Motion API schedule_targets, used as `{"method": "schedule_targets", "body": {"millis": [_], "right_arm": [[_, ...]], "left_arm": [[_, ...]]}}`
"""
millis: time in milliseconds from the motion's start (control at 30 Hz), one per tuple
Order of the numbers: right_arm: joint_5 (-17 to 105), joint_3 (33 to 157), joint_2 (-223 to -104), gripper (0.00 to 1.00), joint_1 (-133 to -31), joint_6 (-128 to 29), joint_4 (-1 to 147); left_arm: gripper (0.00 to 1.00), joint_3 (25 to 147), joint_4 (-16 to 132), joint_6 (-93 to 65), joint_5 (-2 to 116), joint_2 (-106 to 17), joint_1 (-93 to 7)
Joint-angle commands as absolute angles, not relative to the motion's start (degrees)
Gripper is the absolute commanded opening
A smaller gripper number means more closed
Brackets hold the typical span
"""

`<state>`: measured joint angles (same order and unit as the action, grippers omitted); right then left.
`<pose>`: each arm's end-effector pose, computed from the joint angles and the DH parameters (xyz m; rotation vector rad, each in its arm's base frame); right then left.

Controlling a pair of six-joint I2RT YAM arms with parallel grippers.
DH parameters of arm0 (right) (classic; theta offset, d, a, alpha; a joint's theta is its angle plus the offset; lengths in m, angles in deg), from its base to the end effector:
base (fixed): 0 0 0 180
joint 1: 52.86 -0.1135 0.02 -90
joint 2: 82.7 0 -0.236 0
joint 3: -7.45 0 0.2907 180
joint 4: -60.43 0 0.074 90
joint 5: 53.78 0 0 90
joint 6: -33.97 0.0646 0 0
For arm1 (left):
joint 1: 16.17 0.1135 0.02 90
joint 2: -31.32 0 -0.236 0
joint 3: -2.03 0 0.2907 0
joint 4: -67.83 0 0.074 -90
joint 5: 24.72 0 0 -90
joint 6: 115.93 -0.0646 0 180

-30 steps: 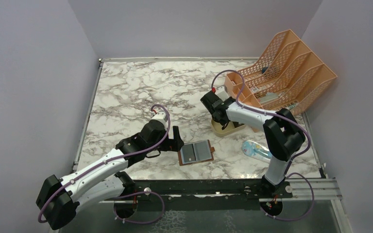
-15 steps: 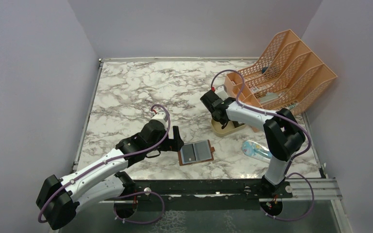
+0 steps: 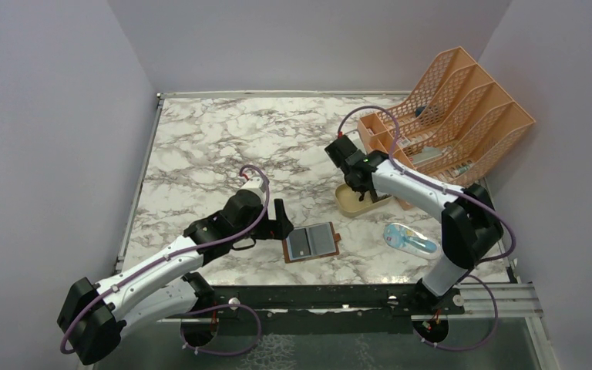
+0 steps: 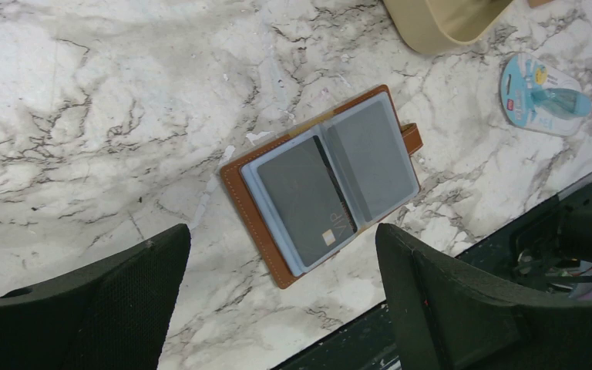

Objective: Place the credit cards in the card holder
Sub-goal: Pick up the credit card from the storage box.

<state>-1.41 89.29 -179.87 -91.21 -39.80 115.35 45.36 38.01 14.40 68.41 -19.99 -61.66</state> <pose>0.3163 0.1999 0.1530 -0.3324 2.4700 -0.5548 0.1917 -0.1899 0.1725 0.0740 2.3369 -0.7330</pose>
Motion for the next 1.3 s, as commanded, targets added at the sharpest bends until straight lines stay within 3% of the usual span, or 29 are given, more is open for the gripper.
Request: {"method": "schedule_targets", "body": {"millis": [0,267,500,733,933,1100,1267], "right_arm": [[5.59,91.00,-174.40,0.01,-90.81,-38.70,117.81],[22.58,86.39,-161.32,0.01,-90.83,-37.17,112.47],[45.75,76.25,-151.11,0.01,-90.88,-29.08,97.63],[63.27,60.95,-143.27,0.01,-90.85,-10.76,74.80],[68.28,52.00,-140.96,0.01,-90.91,1.31,59.45],[68.64,50.04,-140.60,0.01,-90.86,4.24,55.87],[69.02,49.19,-141.17,0.01,-90.85,5.57,53.98]], "left_arm": [[0.92,45.38,41.28,18.30,64.50,-20.52,-61.55],[0.85,45.60,45.33,24.38,61.31,-21.68,-61.56],[0.75,44.32,51.56,30.15,57.26,-22.24,-61.60],[0.70,42.76,60.01,34.55,53.08,-20.60,-61.70],[0.56,39.07,67.88,38.98,53.89,-16.88,-61.64],[0.46,37.80,69.01,40.36,55.41,-14.57,-61.70],[0.25,36.18,71.69,42.43,55.79,-12.95,-61.69]]}}
